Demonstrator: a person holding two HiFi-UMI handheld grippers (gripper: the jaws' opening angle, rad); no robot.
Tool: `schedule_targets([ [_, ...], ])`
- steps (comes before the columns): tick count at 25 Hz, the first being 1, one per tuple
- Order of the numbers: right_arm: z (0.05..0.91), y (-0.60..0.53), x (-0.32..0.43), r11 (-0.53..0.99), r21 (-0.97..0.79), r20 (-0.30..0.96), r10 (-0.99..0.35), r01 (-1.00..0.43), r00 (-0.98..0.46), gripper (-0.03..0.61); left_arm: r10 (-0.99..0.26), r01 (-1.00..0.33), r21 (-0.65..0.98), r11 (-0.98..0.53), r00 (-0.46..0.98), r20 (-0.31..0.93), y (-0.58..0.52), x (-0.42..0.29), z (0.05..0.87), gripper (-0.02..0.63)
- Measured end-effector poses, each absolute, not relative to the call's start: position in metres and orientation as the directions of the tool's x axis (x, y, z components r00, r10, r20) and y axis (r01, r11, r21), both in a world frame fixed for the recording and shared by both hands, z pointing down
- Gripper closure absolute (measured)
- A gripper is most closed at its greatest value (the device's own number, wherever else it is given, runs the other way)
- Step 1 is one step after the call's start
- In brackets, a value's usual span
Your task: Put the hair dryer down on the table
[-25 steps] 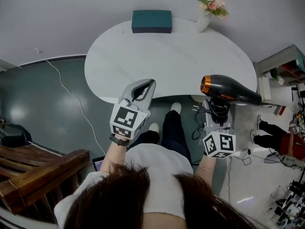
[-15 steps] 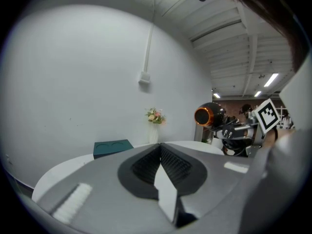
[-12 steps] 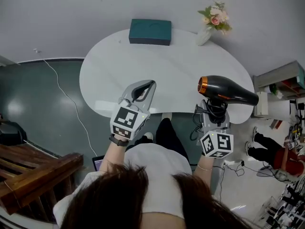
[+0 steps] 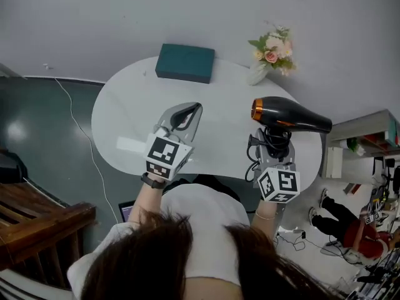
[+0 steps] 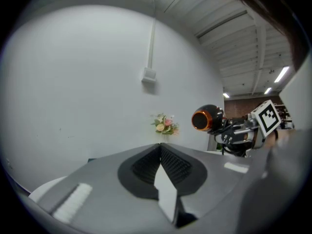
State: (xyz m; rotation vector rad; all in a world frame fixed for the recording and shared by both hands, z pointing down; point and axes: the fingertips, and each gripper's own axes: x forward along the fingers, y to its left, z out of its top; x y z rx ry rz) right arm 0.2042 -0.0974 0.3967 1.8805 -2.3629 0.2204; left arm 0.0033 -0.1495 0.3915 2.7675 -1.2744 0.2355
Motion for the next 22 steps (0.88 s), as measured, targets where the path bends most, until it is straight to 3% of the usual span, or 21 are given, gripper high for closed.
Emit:
schedule_targets([
  [22, 0.399, -0.161, 0.21, 0.277, -0.071, 0.208, -0.936, -0.958, -0.285, 0.344, -0.756, -0.777, 0.012, -0.63, 0.616, 0.223, -0.206, 0.012, 0.395, 0.554],
])
